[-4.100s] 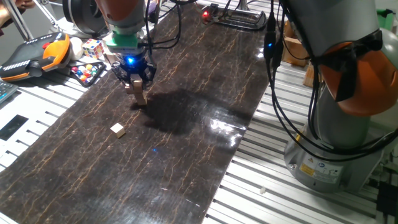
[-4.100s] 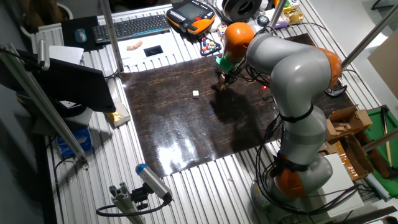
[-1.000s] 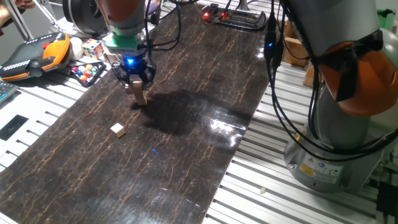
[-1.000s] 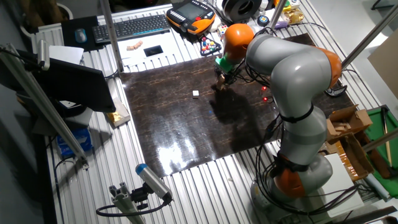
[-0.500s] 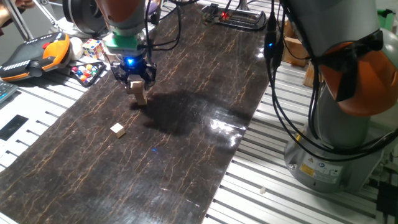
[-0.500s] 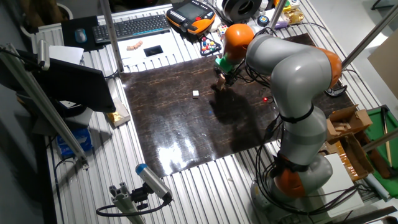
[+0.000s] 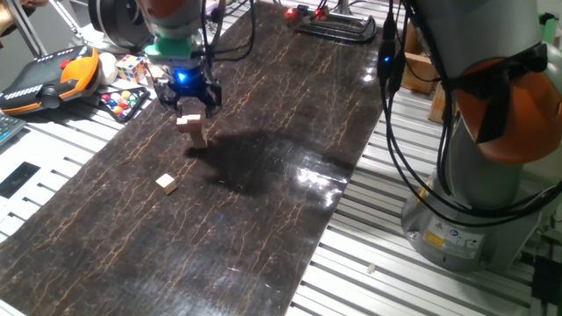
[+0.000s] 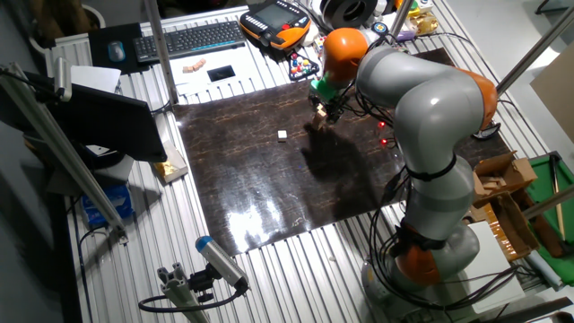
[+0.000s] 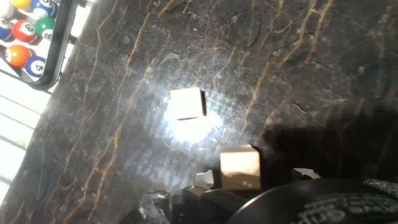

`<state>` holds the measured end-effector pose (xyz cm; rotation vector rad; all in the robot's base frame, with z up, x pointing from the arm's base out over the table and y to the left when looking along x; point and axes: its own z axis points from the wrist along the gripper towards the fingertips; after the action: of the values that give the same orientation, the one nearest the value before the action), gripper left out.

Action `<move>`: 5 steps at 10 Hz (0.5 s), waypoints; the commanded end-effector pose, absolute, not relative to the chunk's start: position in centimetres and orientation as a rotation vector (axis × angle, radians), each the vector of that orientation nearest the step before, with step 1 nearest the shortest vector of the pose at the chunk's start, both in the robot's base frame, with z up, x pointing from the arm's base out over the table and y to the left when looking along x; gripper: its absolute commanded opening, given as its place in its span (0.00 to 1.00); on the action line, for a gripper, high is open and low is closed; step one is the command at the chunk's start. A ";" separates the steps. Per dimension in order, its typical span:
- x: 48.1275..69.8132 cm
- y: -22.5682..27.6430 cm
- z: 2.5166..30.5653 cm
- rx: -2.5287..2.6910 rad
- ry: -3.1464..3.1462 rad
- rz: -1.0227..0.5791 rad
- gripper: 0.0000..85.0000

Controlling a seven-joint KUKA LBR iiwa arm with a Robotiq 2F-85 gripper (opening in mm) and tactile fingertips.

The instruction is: Stack the blocks in a vertical line of five

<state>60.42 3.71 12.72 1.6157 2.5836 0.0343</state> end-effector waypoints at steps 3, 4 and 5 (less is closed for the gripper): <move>59.9 5.1 13.7 1.612 2.606 0.029 0.74; 59.7 5.5 13.9 1.606 2.611 0.028 0.74; 59.5 6.0 13.8 1.594 2.617 0.028 0.74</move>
<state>59.46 6.11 13.77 1.5906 2.6185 0.0287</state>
